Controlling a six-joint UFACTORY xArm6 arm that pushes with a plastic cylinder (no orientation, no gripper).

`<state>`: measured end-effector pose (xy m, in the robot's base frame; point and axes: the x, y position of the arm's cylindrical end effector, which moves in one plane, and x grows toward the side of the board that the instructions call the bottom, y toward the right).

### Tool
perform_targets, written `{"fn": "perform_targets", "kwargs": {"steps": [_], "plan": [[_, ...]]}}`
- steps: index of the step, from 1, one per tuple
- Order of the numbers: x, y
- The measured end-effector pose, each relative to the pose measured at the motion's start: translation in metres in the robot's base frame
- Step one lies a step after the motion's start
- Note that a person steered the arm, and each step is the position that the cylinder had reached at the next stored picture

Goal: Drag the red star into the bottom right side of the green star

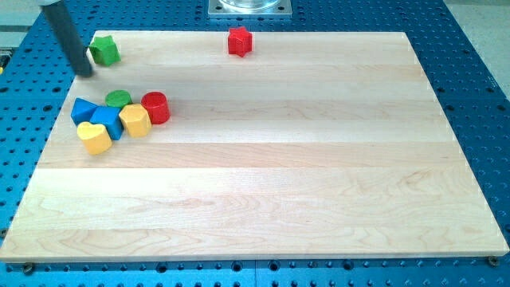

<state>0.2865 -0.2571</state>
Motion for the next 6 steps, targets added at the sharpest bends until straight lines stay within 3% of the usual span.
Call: {"fn": "perform_targets", "kwargs": {"steps": [1,2,3,4,5,6], "plan": [[-0.017,0.06],[0.036,0.115],[0.075,0.24],[0.031,0.339],[-0.035,0.341],[-0.064,0.281]]}}
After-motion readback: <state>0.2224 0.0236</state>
